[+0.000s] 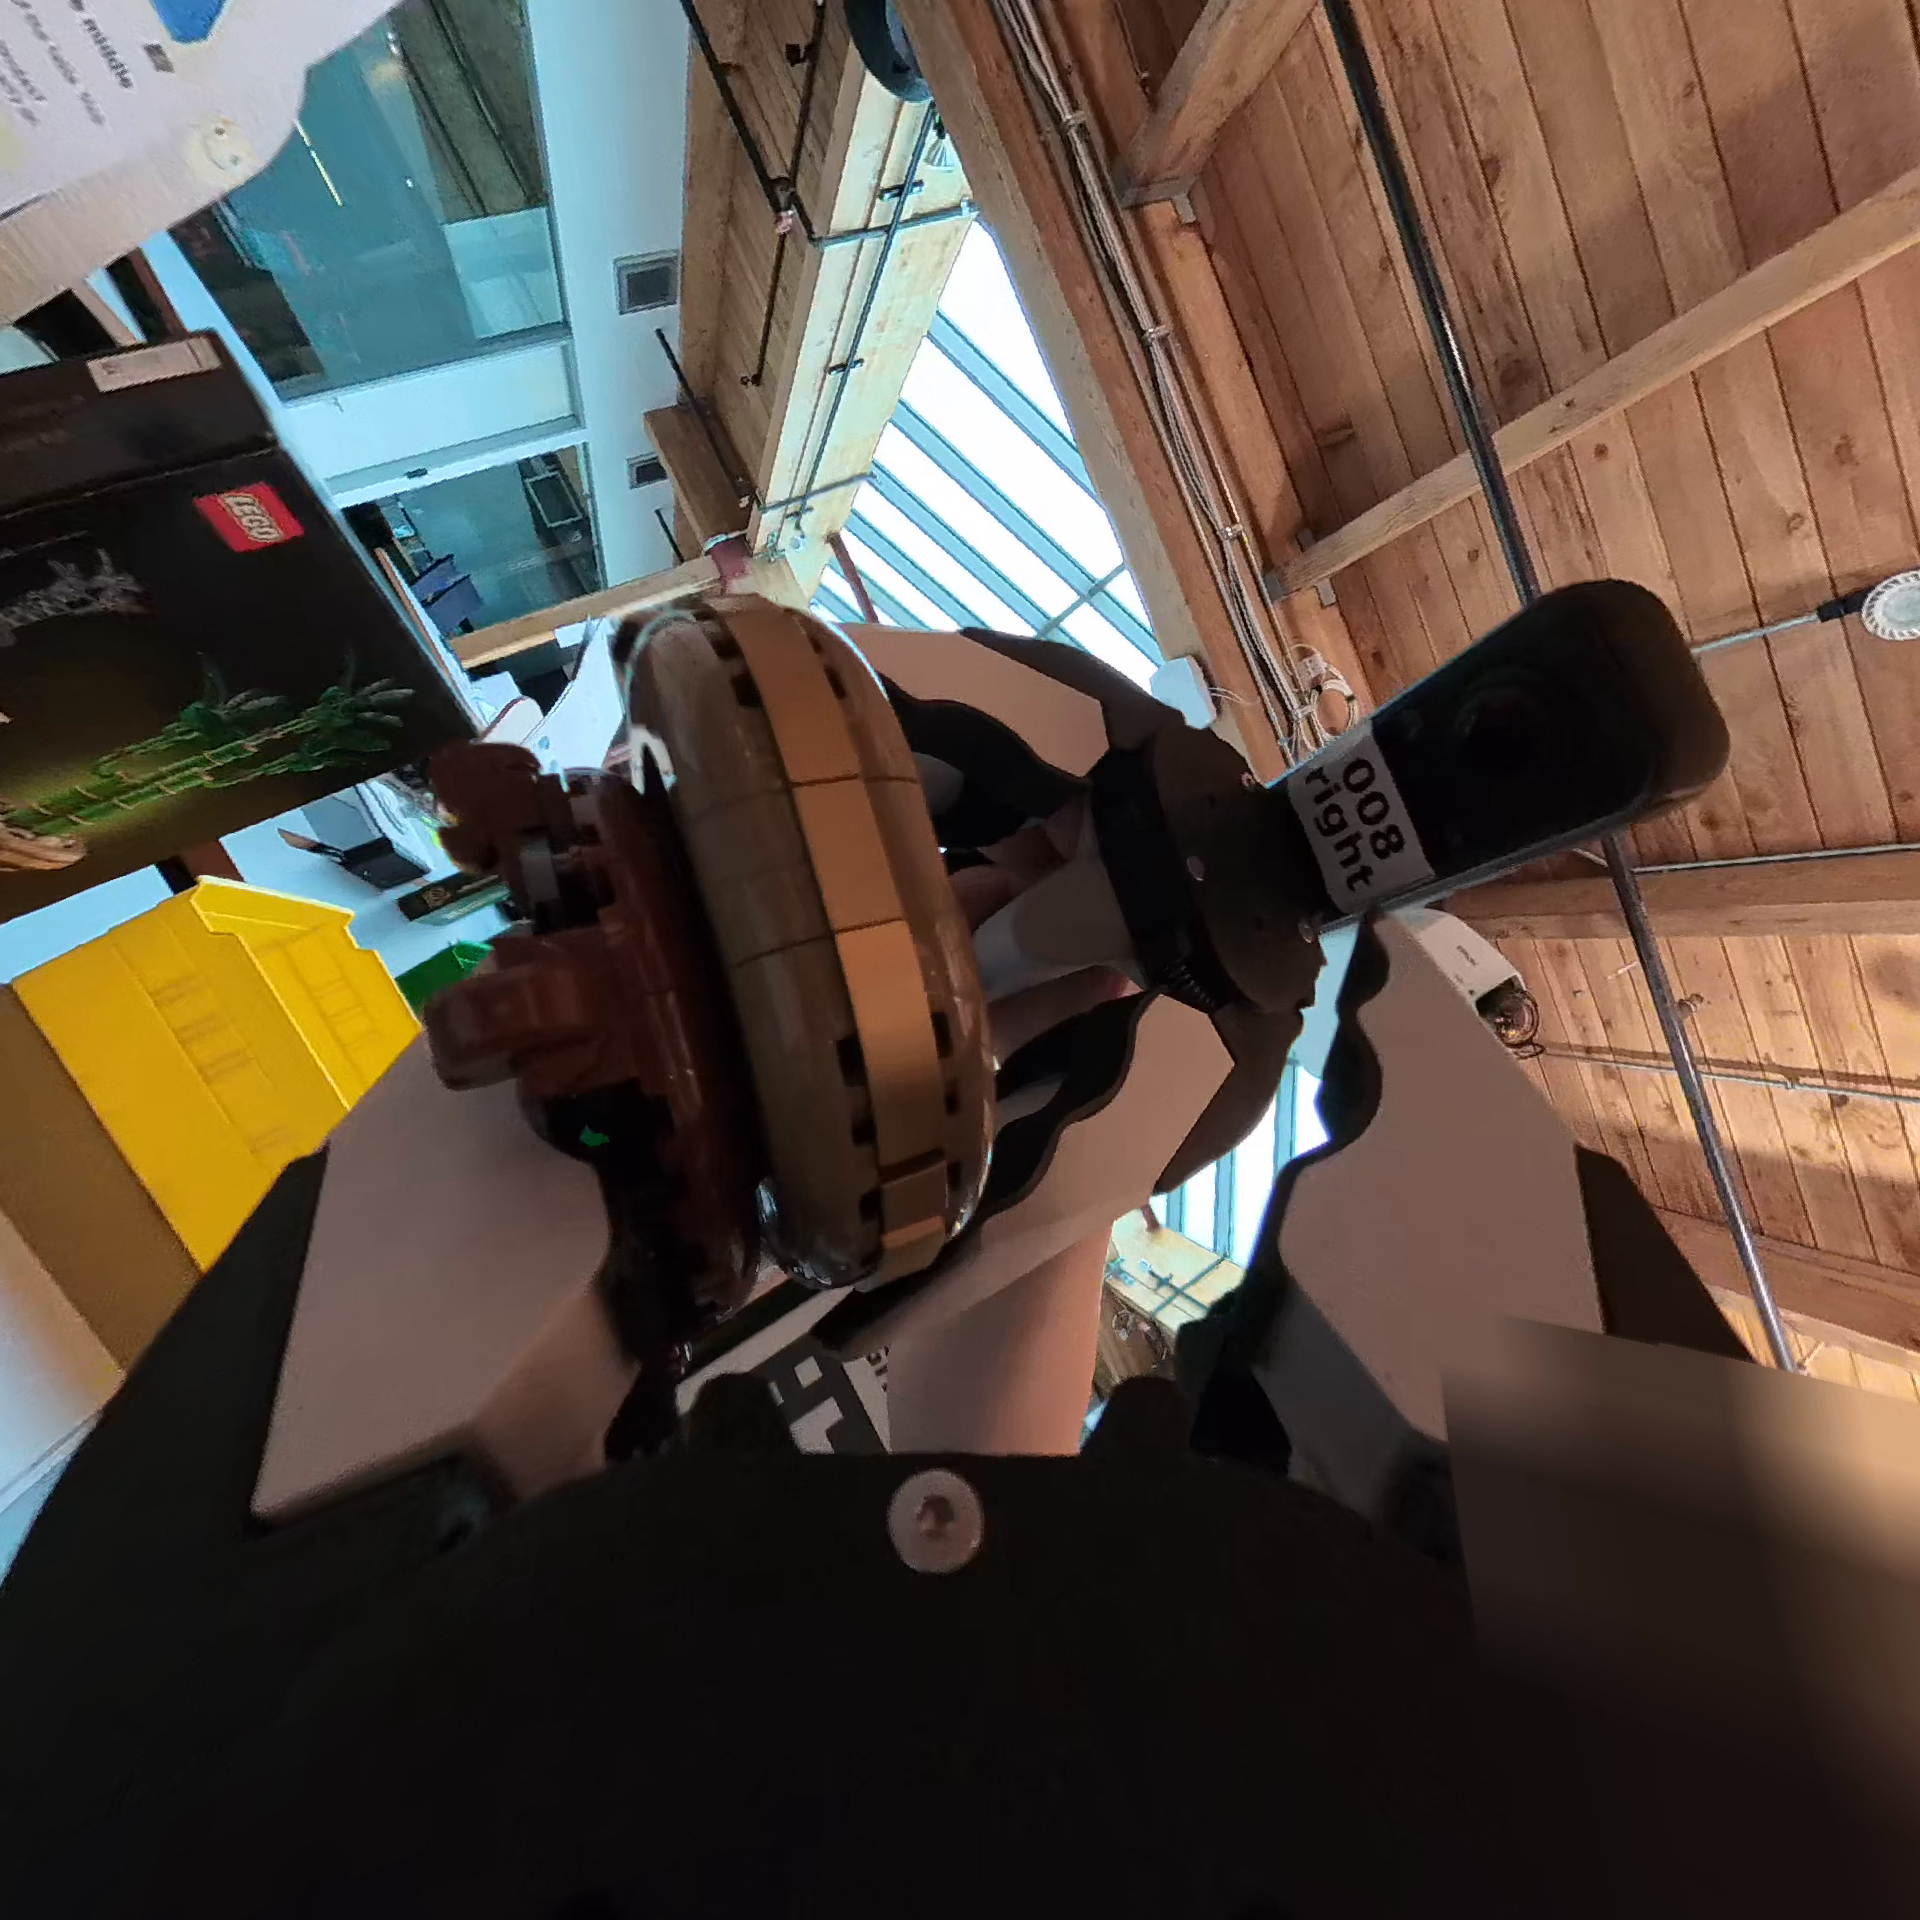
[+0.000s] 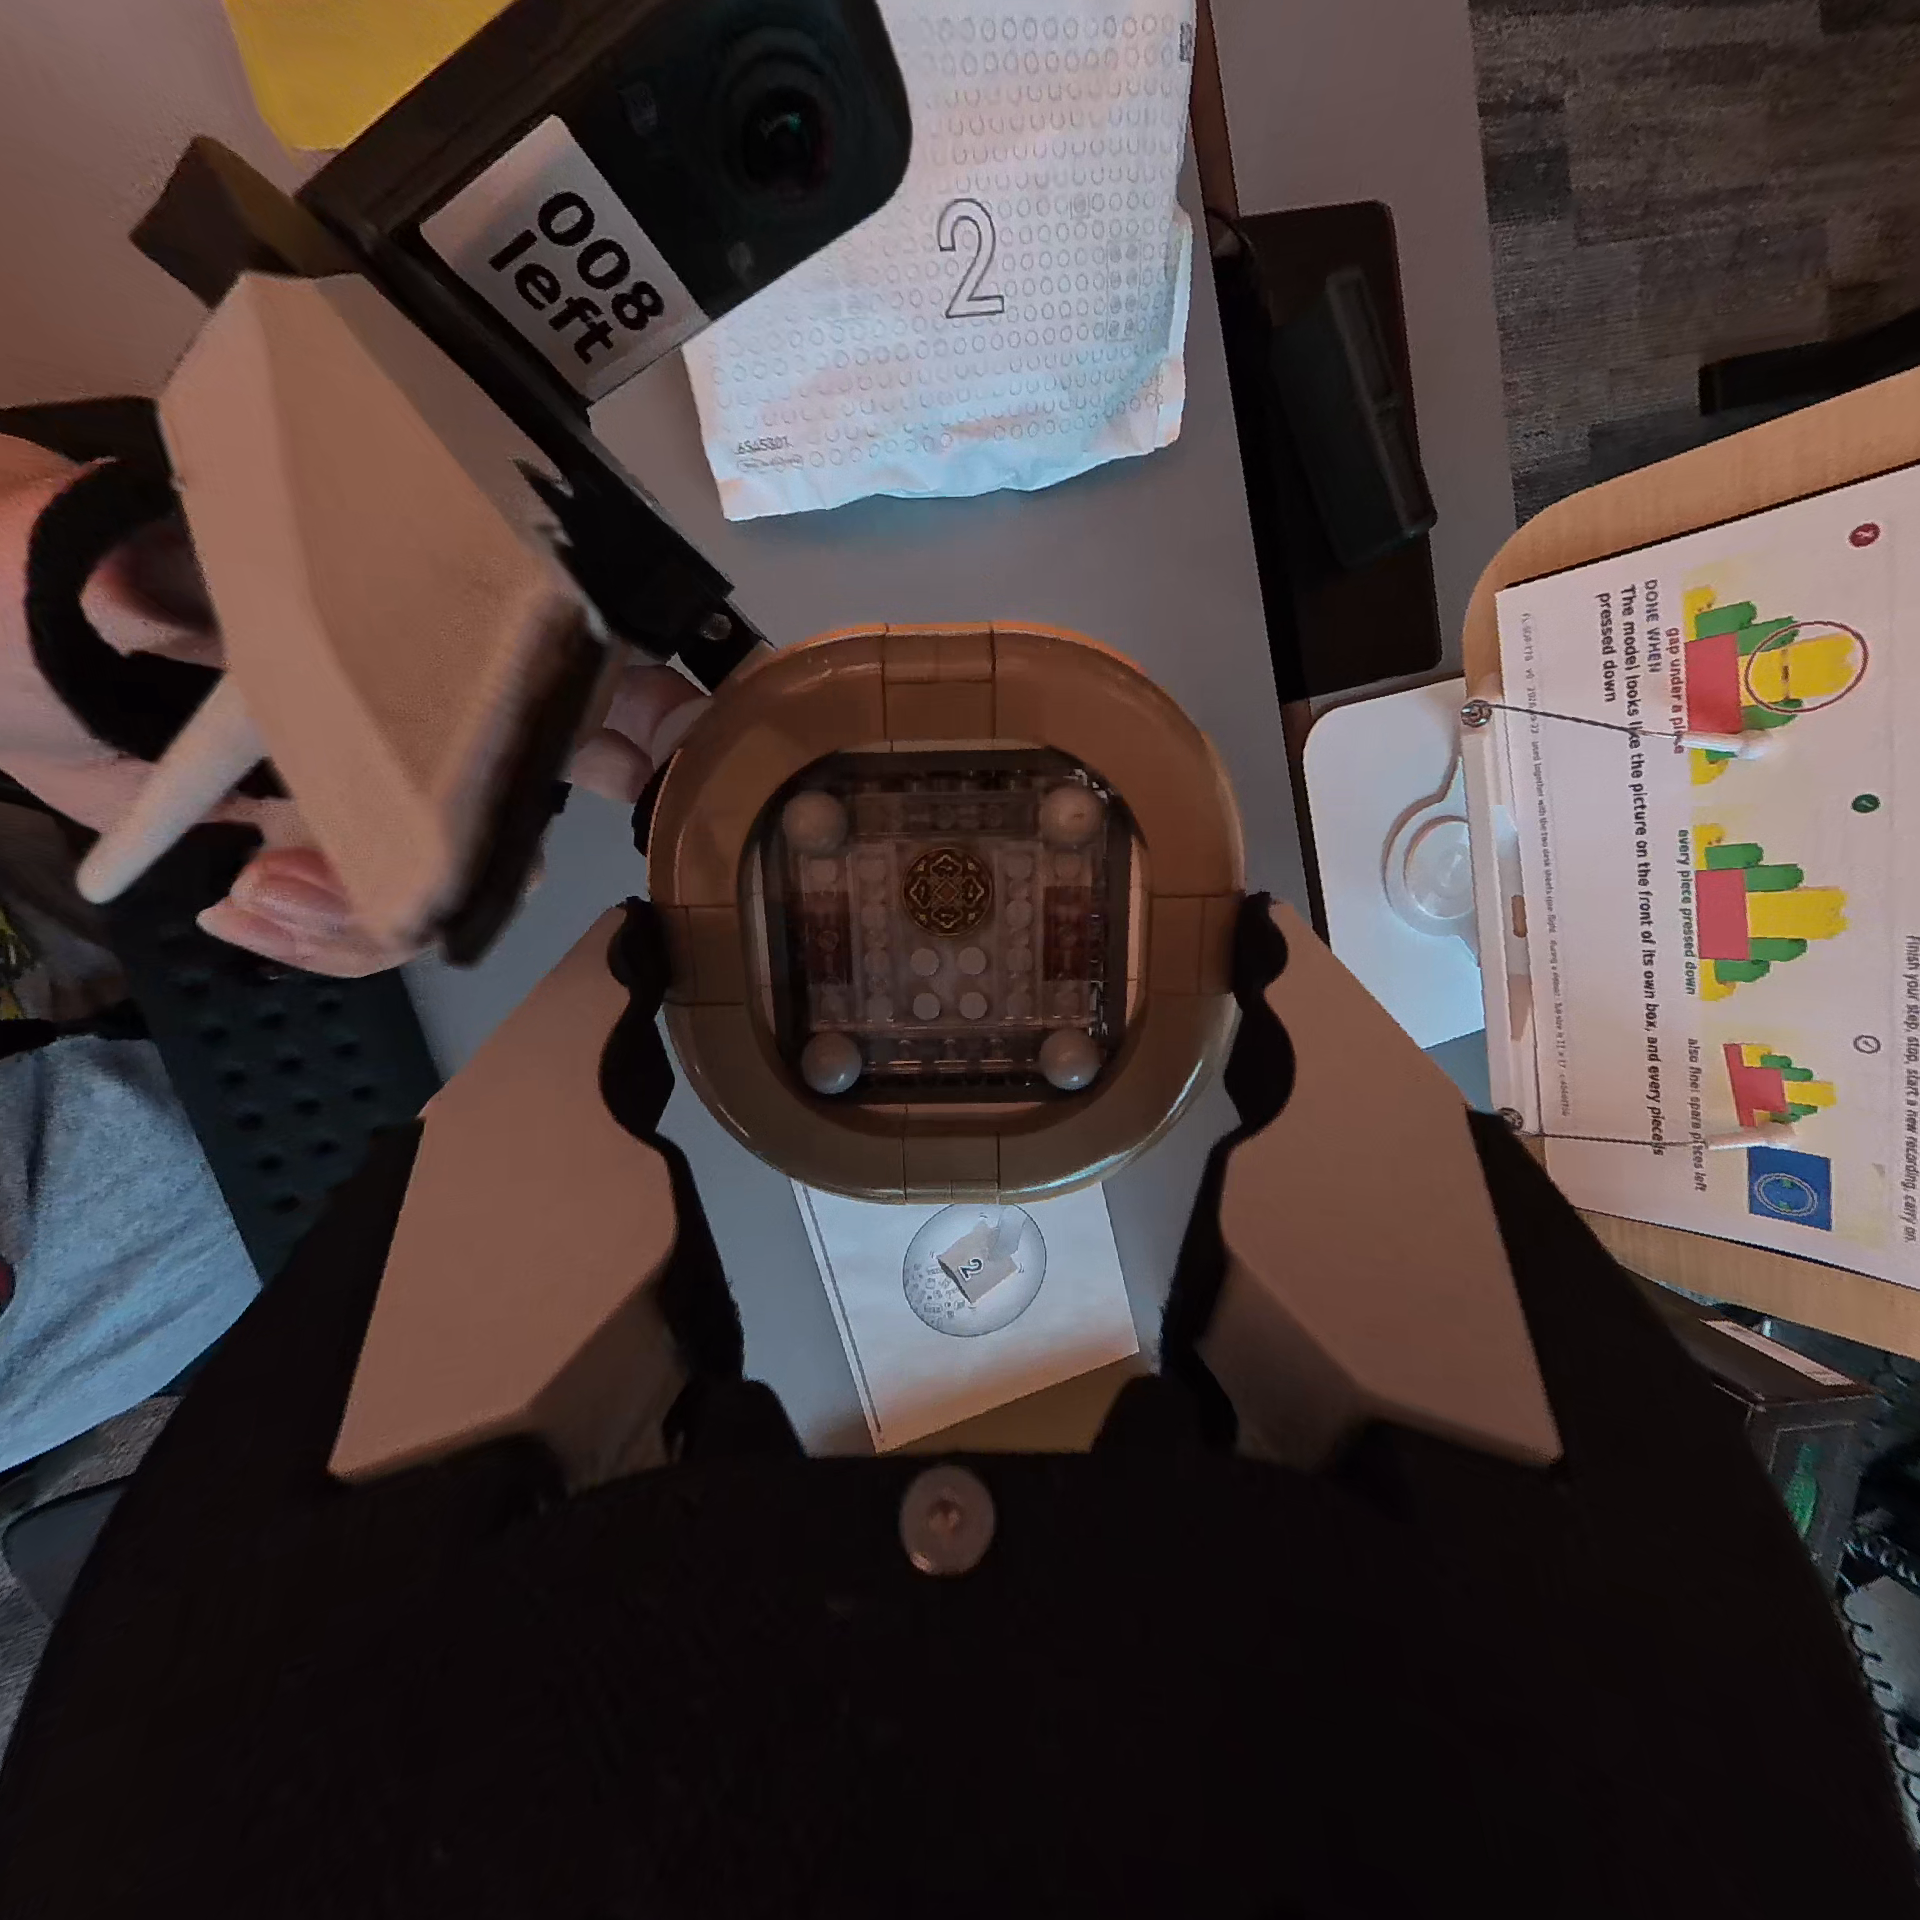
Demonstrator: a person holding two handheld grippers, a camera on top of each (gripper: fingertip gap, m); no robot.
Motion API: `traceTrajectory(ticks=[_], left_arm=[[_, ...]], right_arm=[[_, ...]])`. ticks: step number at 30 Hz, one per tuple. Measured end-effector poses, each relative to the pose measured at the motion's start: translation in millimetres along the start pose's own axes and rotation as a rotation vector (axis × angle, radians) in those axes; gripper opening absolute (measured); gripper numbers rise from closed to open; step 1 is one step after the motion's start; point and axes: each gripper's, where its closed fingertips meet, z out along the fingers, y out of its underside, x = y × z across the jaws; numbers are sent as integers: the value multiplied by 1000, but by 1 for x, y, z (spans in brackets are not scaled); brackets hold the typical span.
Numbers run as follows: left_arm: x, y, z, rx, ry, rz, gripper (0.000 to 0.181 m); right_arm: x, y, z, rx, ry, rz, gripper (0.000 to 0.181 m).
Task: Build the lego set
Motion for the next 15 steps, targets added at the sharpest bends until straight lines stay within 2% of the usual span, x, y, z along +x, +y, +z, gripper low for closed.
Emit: traceTrajectory(ticks=[4,9,12,15], left_arm=[[-16,2,-2,-51,-32,-20,131],[-45,15,-14,-99,-60,-93,110],[-67,27,-35,-132,-116,-111,92],[-82,41,-63,-145,-191,-47,89]], right_arm=[[1,6,9,39,34,35,110],[-7,15,26,142,43,113,110],[-22,18,46,207,31,165,110],[-45,19,68,272,46,161,110]])
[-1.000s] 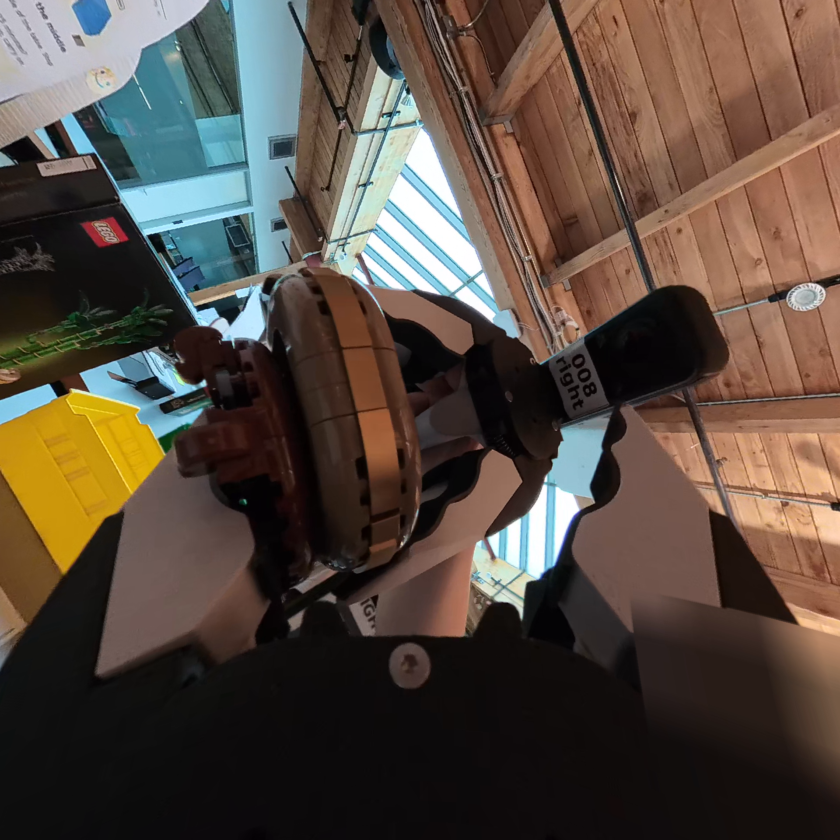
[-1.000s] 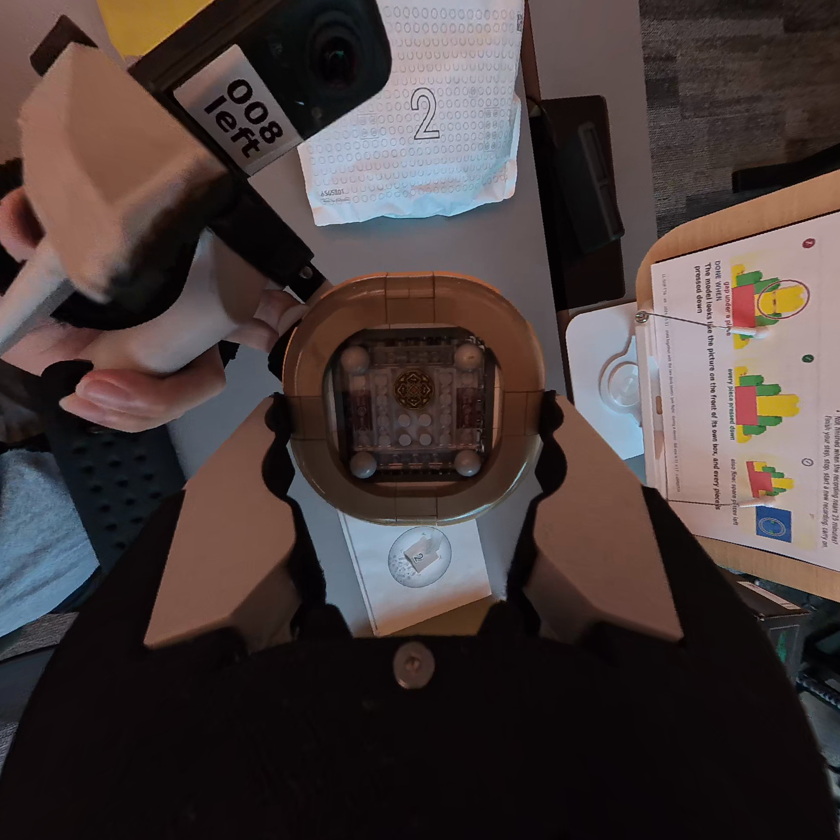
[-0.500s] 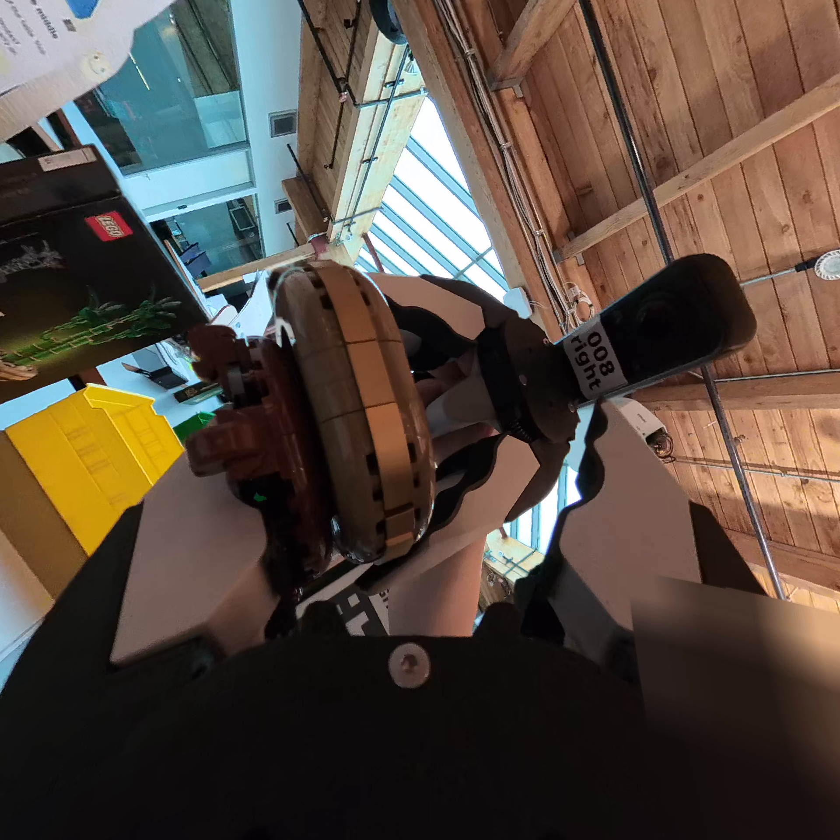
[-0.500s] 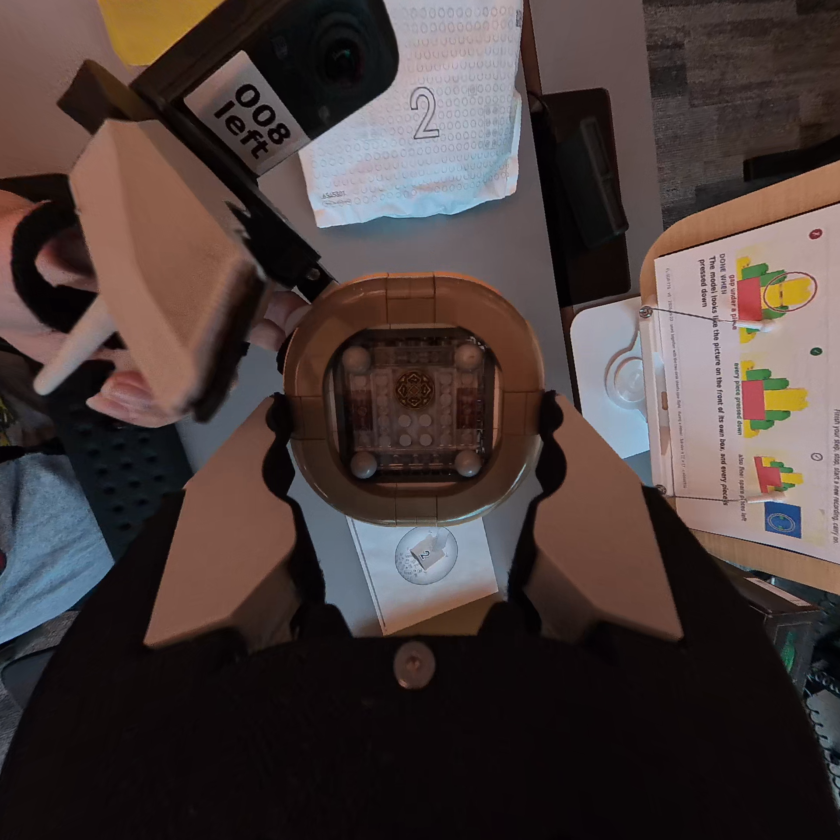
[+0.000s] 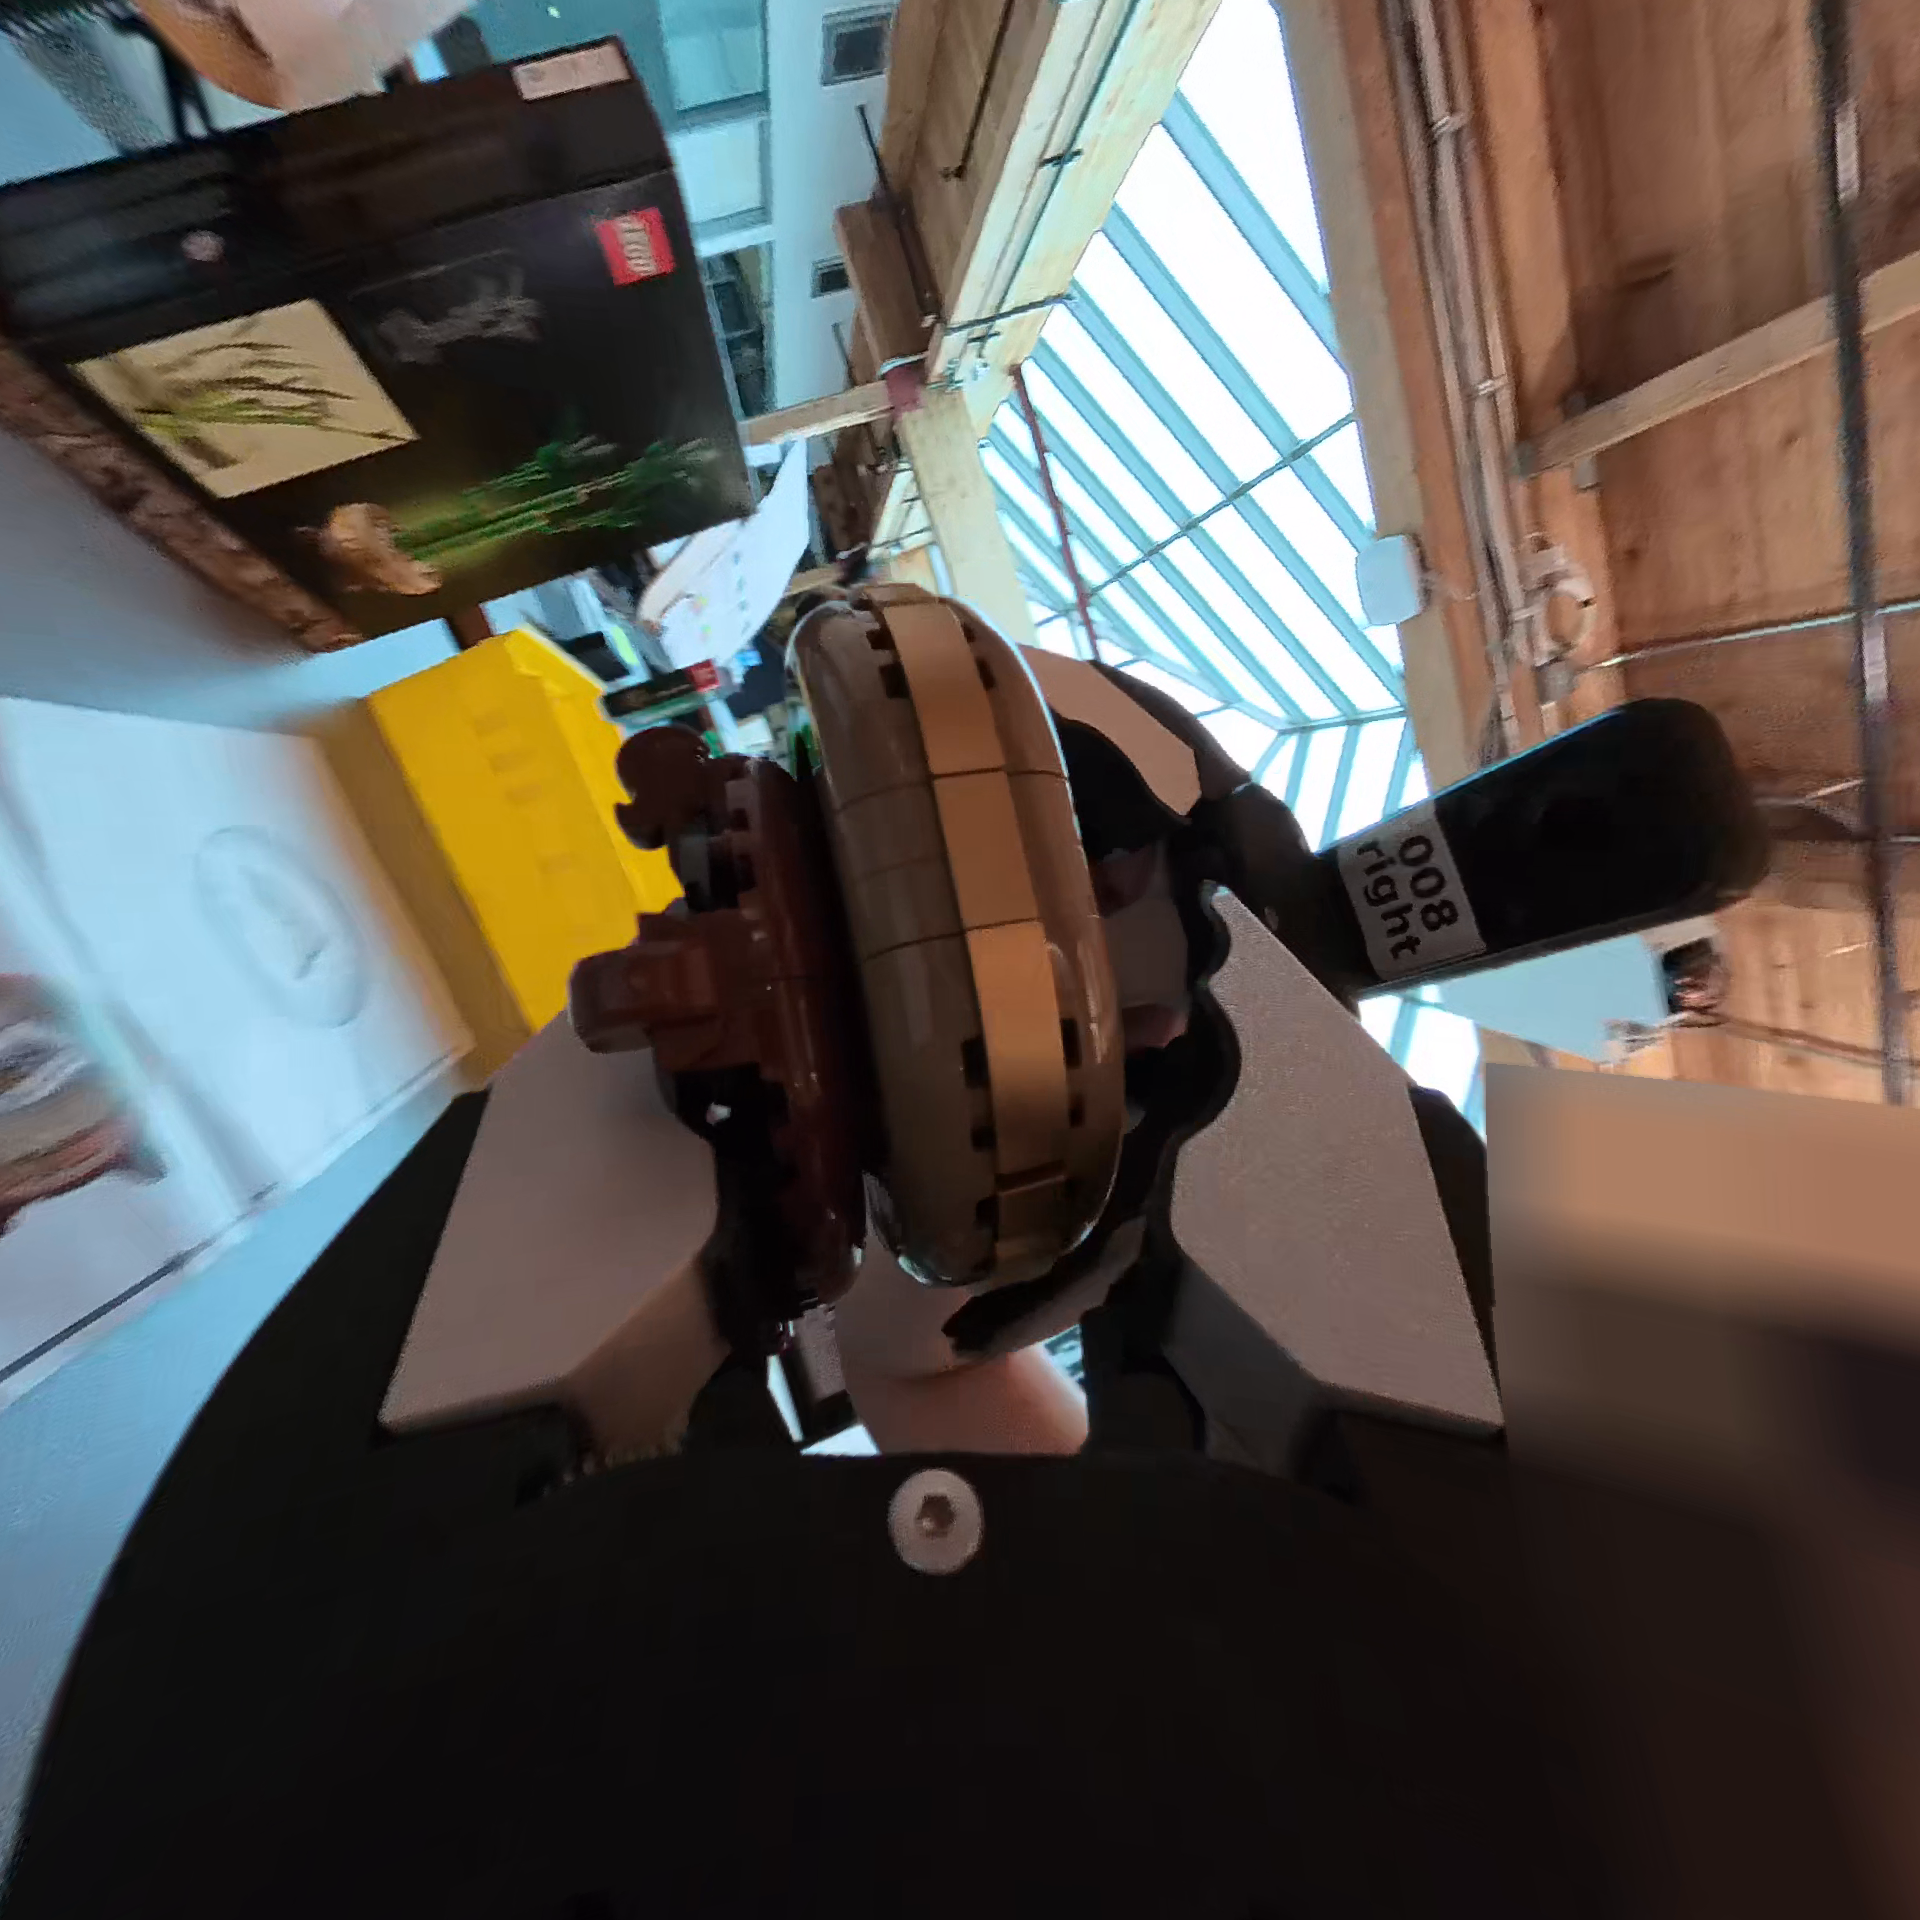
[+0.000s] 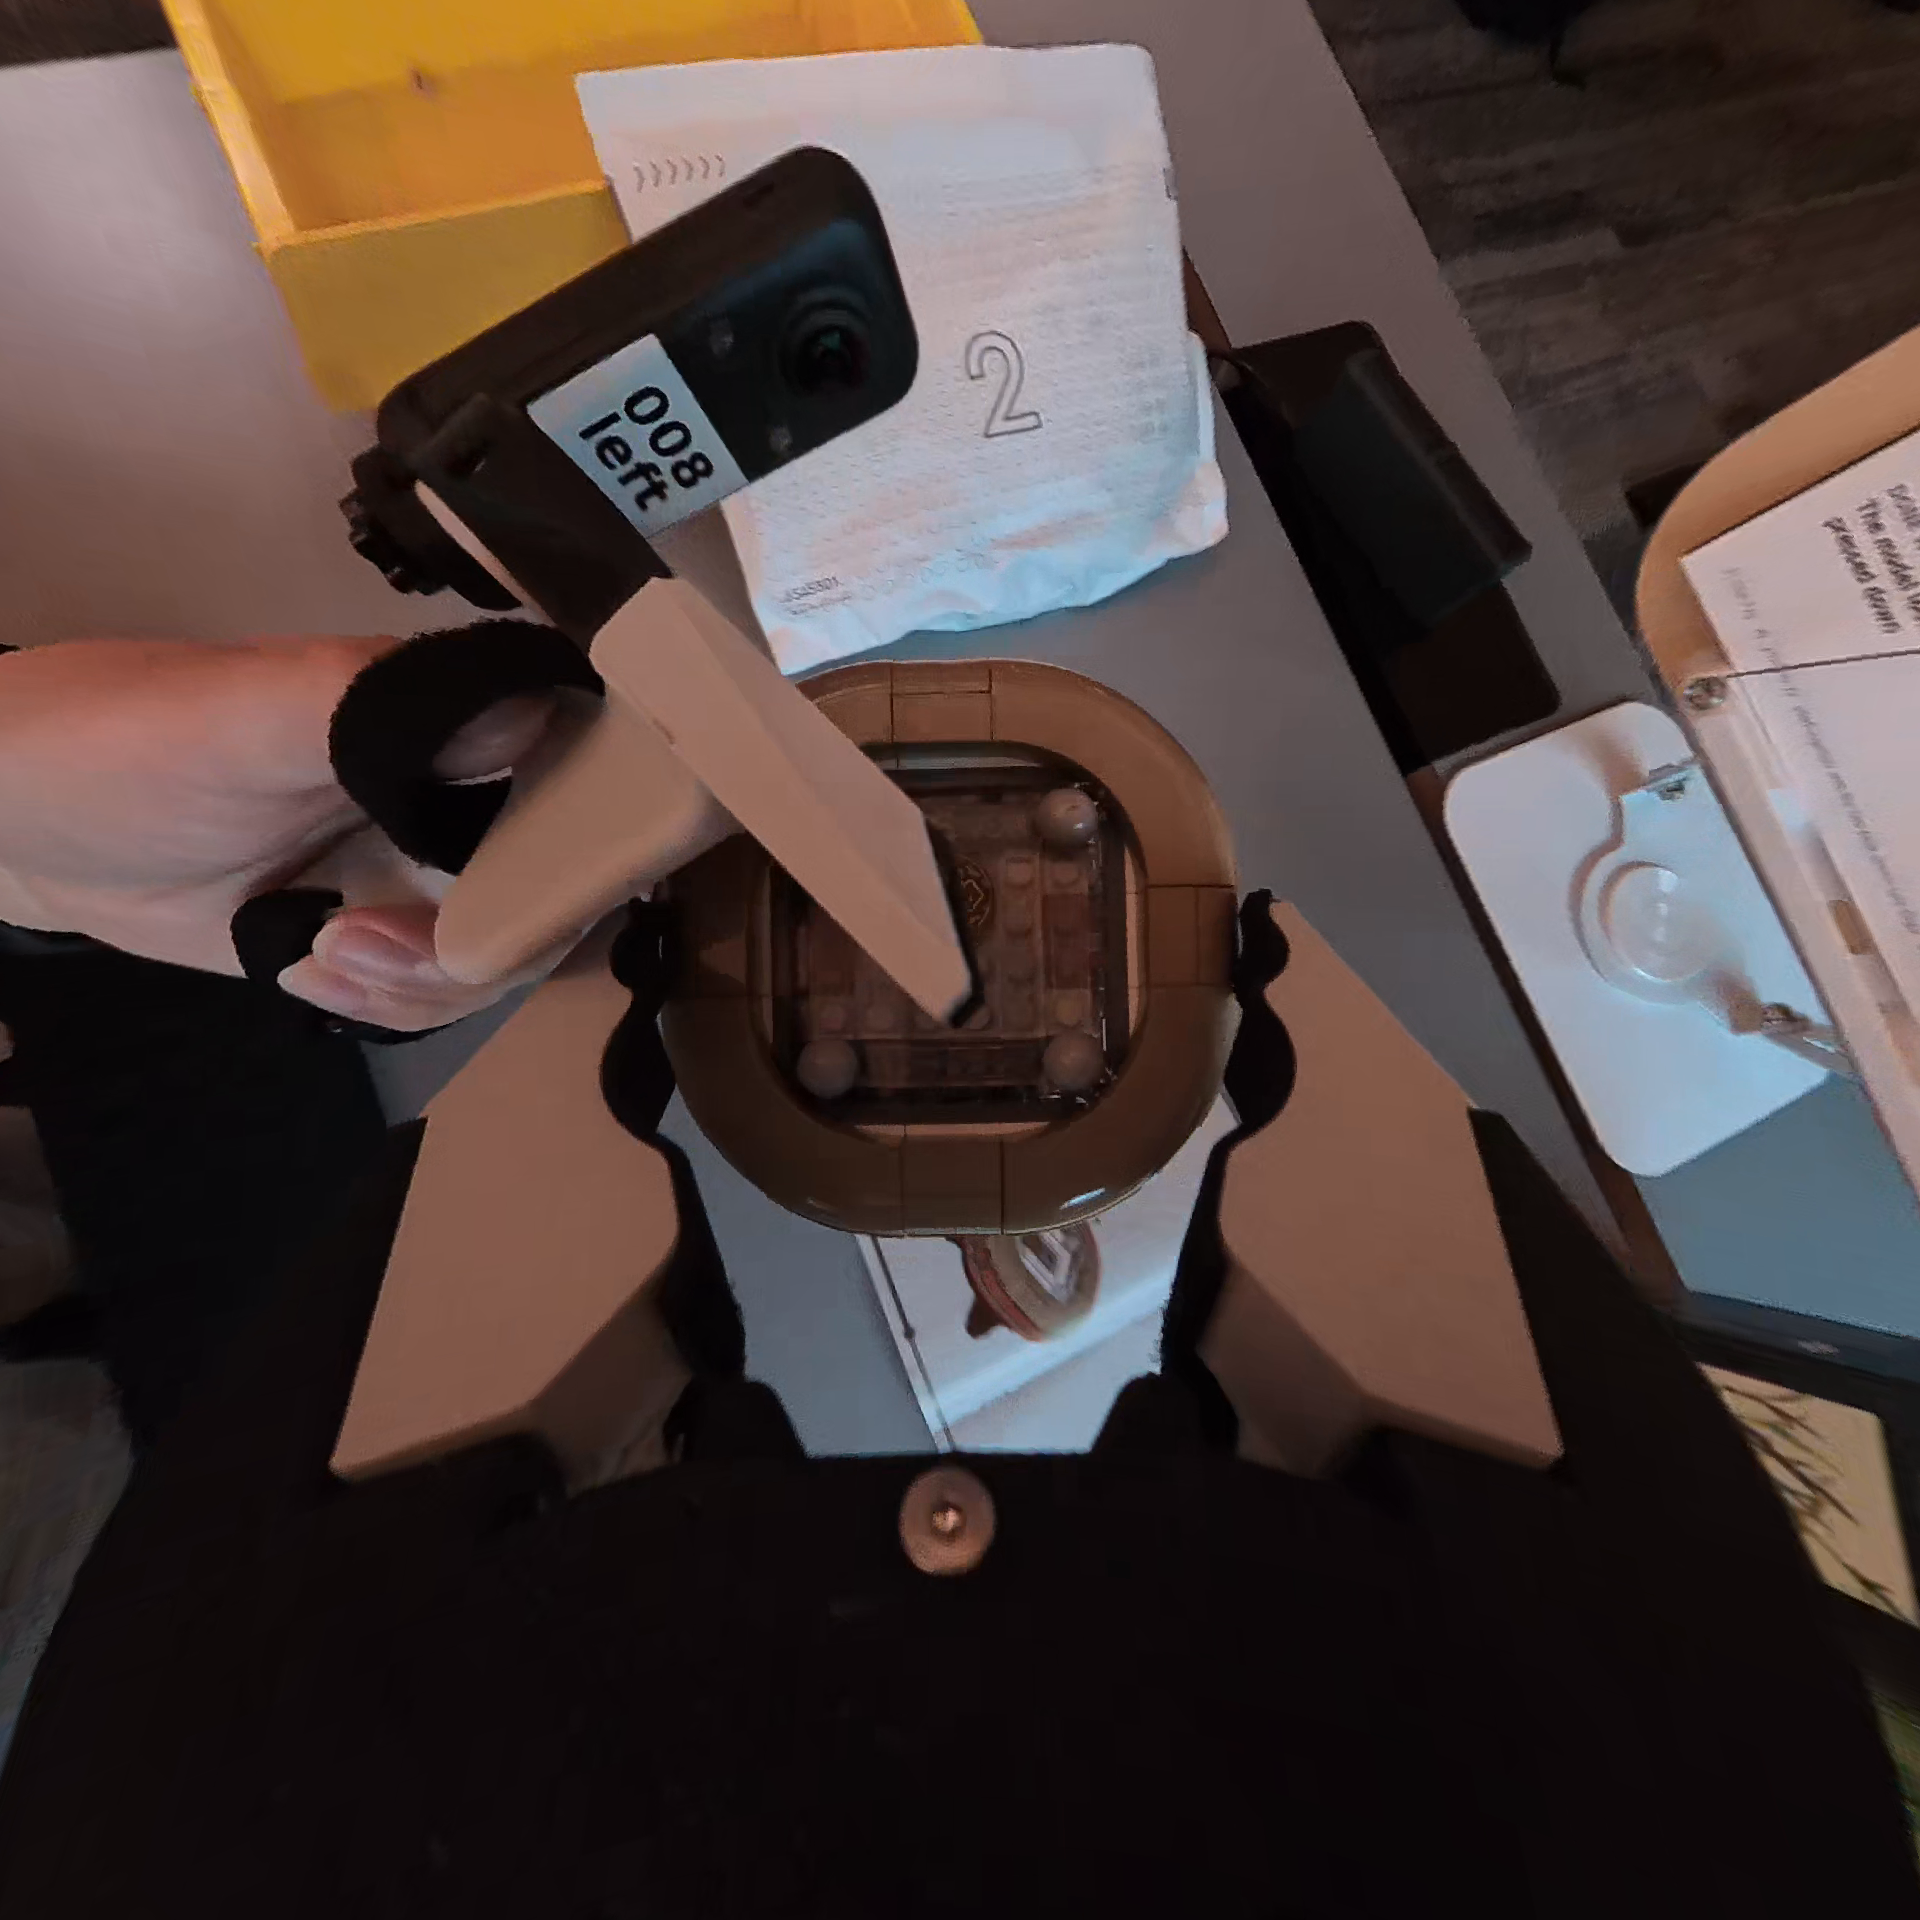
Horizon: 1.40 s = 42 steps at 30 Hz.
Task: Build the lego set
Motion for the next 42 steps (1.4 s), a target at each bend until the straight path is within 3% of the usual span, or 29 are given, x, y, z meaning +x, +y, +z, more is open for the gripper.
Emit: traceTrajectory(ticks=[7,12,15,26,32,42], left_arm=[[-27,57,-45,0,-39,113,80],[-47,83,-54,57,-29,84,75],[-51,94,-55,88,-41,154,75],[-40,106,-33,224,-135,425,84],[-44,108,-31,208,-264,551,86],[-42,110,-39,219,-250,560,84]], right_arm=[[-66,25,19,219,26,-74,109],[-90,48,25,305,47,-139,109],[-99,56,22,375,43,-198,109],[-103,56,-12,734,-105,-309,109],[-106,55,-19,892,-134,-372,109],[-115,51,-18,953,-138,-391,109]])
